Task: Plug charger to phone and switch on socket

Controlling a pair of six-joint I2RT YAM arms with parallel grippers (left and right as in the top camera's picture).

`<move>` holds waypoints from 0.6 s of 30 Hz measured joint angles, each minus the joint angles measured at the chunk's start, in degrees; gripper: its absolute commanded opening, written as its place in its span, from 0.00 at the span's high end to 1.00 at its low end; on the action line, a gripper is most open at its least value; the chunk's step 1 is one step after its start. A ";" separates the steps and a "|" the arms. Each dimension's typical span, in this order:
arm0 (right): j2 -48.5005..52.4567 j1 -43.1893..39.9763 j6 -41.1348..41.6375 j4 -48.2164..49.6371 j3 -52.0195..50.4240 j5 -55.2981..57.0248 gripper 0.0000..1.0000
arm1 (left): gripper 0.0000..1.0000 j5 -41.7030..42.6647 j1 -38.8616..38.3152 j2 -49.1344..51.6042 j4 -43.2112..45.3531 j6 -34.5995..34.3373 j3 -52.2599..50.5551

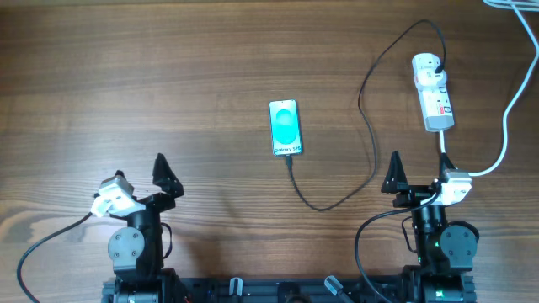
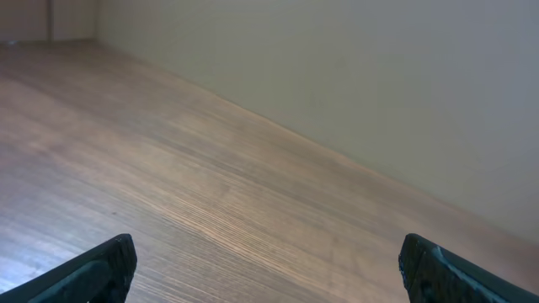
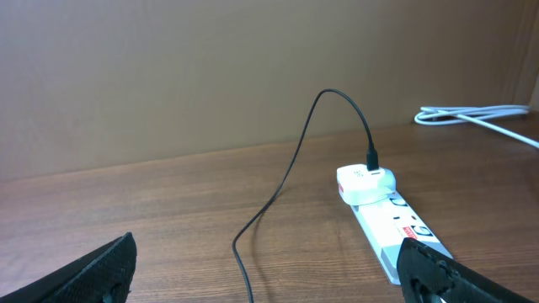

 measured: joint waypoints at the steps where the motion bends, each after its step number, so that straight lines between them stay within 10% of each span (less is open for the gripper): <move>1: 0.00 0.00 0.00 0.00 0.00 0.00 0.00 | 0.00 1.18 0.00 0.00 -0.07 0.66 0.00; 18: 0.00 0.00 0.00 0.00 0.00 0.00 0.00 | 0.00 8.02 0.00 0.00 -0.20 8.37 -0.04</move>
